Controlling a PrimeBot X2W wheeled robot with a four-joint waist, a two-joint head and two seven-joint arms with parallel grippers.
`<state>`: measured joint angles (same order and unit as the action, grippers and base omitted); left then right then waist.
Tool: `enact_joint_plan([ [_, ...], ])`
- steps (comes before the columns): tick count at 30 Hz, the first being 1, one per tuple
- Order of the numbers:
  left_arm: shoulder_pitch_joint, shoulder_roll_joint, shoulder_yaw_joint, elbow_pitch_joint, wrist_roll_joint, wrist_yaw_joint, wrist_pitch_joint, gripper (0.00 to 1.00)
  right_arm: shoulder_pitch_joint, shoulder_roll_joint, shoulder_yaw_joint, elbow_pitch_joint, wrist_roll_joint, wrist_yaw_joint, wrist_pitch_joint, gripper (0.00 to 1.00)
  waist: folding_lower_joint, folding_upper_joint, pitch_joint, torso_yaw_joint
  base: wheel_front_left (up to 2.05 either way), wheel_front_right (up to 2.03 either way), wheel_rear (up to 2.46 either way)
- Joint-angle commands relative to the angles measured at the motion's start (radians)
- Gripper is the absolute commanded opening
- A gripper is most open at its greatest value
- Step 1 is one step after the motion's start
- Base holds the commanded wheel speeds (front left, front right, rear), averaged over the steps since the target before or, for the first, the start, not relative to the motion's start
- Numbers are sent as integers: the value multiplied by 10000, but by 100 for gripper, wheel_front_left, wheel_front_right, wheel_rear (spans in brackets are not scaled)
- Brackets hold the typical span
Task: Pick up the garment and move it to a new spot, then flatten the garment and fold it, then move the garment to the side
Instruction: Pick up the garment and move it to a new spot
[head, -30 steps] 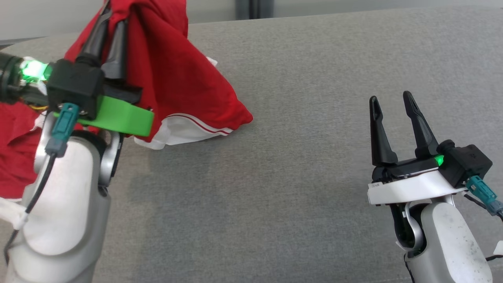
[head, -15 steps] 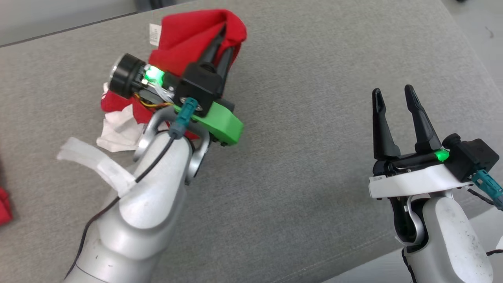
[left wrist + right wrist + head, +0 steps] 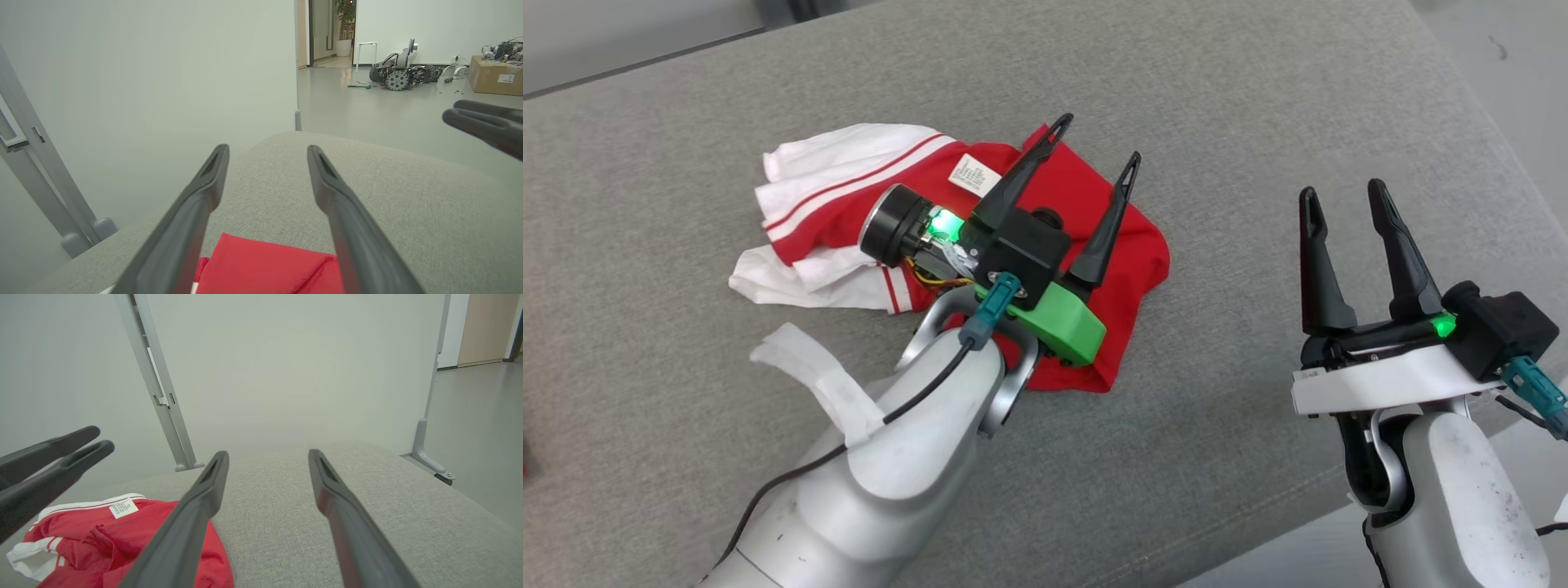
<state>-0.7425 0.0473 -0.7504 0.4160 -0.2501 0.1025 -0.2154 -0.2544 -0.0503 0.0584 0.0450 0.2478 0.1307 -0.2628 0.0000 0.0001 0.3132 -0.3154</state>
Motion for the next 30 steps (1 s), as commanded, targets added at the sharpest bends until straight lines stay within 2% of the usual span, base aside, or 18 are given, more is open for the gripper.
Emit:
enact_joint_plan([
  [1, -154, 62, 95, 58, -83, 165, -138, 100, 102, -5, -5, -32, -119, 1, -32, 100, 0, -1, -490, 789, 0, 0, 0],
  [4, -108, 204, 455, 31, -155, 444, -356, 100, 239, -9, -55, -64, -373, 1, -32, 100, 0, -1, -803, 1385, 0, 0, 0],
  [9, 737, 889, 1195, -518, -308, 789, -500, 100, 467, -12, 18, -87, -780, 1, -32, 100, 0, -1, -1272, 2294, 0, 0, 0],
  [15, 2625, 1803, 2414, -2639, -61, 1096, -500, 100, 796, -14, 120, -111, -1180, 1, -32, 100, 0, -1, -1672, 3092, 0, 0, 0],
  [18, 3946, 1975, 3029, -3489, -9, 1107, -490, 100, 974, -12, 62, -165, -1245, 1, -31, 100, 0, -1, -1792, 3357, 0, 0, 0],
  [23, 5379, 1829, 3562, -3946, 308, 858, -492, 100, 1236, -15, 141, -216, -1240, 1, -31, 100, 0, -1, -1986, 3539, 0, 0, 0],
  [30, 6645, 1059, 4341, -4262, 662, 424, -493, 100, 1500, -11, 345, -157, -963, 1, -31, 100, 0, -1, -2217, 3401, 0, 0, 0],
])
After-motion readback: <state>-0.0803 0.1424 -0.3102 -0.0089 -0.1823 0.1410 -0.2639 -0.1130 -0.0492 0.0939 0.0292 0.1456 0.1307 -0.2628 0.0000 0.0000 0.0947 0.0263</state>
